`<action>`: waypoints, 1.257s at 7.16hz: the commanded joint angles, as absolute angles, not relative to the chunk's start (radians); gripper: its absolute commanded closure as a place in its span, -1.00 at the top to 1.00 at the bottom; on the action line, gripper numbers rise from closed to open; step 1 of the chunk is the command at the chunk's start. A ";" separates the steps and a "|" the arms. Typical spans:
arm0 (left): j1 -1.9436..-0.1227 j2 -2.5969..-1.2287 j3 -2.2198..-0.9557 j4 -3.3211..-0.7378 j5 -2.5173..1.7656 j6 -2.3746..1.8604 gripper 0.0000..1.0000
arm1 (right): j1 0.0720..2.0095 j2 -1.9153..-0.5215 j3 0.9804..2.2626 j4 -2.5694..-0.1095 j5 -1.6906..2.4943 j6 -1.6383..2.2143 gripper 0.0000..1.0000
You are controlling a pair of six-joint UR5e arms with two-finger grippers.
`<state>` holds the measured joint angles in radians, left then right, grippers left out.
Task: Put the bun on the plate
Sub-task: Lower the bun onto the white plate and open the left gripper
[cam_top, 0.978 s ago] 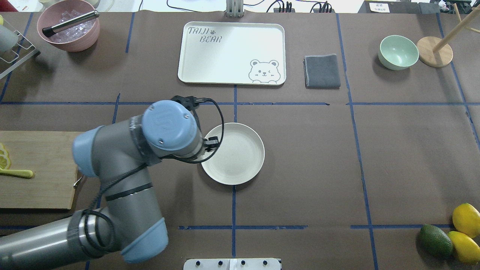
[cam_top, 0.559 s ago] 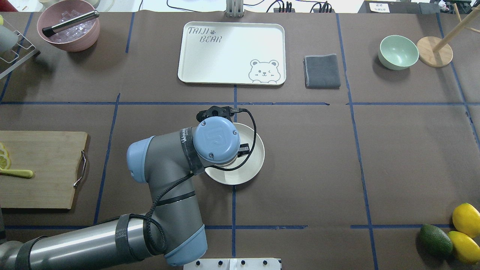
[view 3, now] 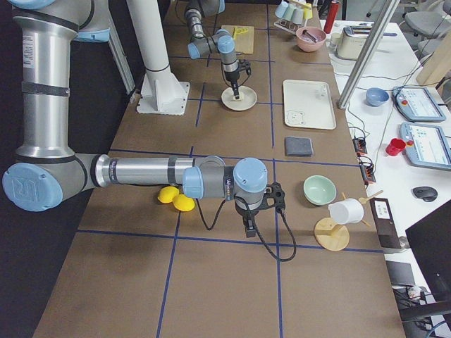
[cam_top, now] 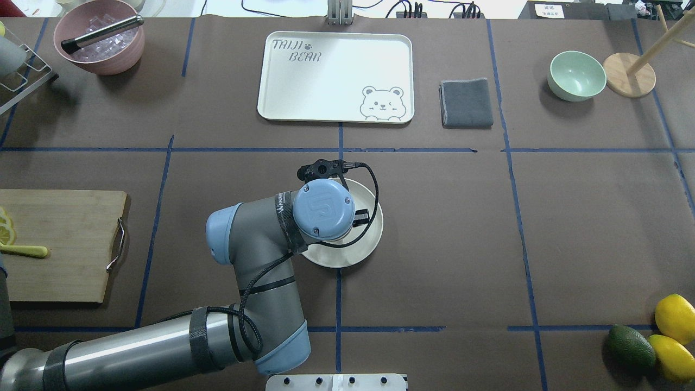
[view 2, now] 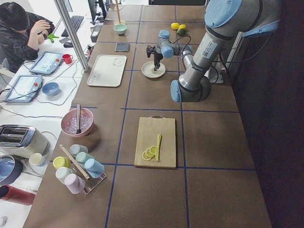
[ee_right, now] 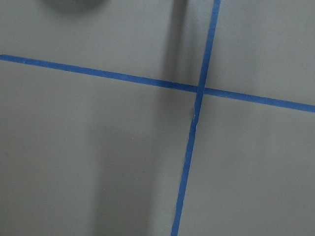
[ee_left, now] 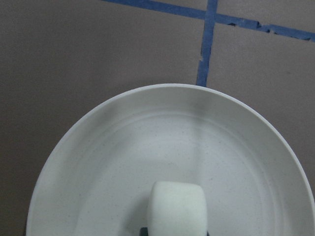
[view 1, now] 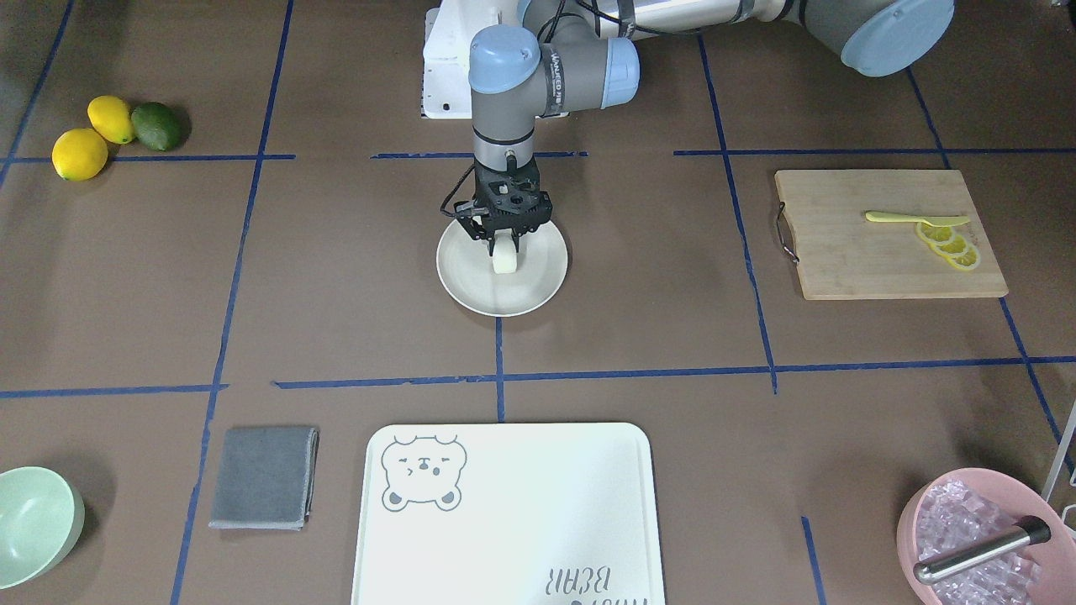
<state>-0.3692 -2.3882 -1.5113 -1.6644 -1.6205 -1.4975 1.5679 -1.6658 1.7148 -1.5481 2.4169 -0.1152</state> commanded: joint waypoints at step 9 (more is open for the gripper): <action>-0.657 -2.151 -1.966 -1.301 -1.930 -1.041 1.00 | 1.572 -1.654 1.713 -1.560 2.410 -0.103 0.98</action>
<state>-0.5647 -2.2435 -1.8829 -1.3229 -1.8244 -1.1557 1.5704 -1.6545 1.7134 -1.5600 2.4100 -0.1110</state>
